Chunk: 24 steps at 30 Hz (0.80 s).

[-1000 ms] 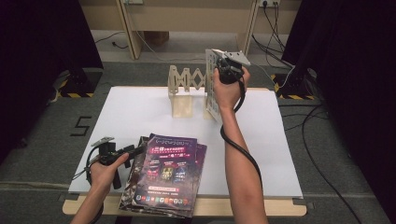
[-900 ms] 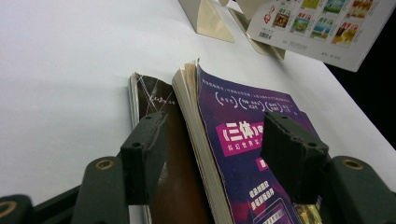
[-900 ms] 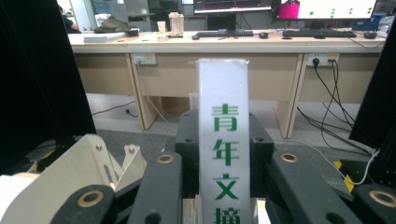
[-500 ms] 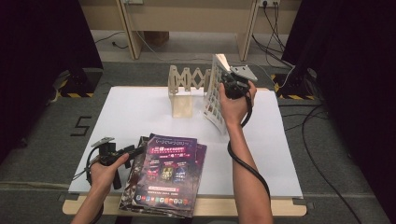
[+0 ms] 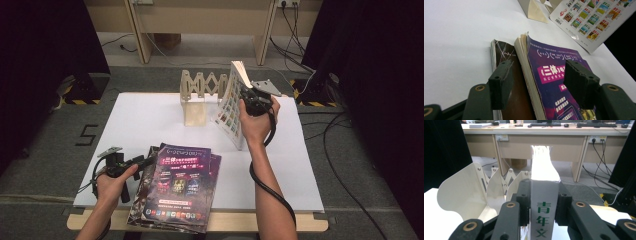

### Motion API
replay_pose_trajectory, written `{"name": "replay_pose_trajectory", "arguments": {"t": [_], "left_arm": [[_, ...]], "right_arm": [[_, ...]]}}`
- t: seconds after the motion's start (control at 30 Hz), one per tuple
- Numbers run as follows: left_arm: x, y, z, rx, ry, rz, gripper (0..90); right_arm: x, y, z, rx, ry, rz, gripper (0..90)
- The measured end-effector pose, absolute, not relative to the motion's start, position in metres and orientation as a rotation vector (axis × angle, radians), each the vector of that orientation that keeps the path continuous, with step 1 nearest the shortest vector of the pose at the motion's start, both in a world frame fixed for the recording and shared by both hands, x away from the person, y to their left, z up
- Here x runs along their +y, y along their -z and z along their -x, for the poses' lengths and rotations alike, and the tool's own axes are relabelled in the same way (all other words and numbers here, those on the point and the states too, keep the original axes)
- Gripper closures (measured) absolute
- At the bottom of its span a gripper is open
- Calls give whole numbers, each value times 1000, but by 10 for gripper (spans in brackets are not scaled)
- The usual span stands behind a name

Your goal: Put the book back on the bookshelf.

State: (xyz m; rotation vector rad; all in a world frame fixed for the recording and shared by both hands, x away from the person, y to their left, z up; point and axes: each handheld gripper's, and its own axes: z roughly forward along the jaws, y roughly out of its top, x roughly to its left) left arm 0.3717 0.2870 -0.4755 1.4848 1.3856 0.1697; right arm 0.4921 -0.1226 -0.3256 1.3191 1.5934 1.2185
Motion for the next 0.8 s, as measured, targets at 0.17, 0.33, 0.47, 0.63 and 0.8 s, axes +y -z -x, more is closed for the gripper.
{"name": "replay_pose_trajectory", "arguments": {"t": [0.17,0.33,0.47,0.63,0.8], "left_arm": [[287,475,-372,1385,-170,-1485,394],[287,476,-372,1386,-167,-1491,394],[289,476,-372,1390,-167,-1486,394],[289,476,-373,1391,-168,-1483,394],[289,476,-373,1391,-166,-1484,394]], "right_arm": [[-126,322,-495,1625,-1212,-1362,708],[-129,318,-505,1648,-1199,-1396,706],[-131,316,-512,1666,-1193,-1430,698],[-130,316,-519,1666,-1175,-1444,698],[-129,315,-526,1674,-1164,-1473,665]]}}
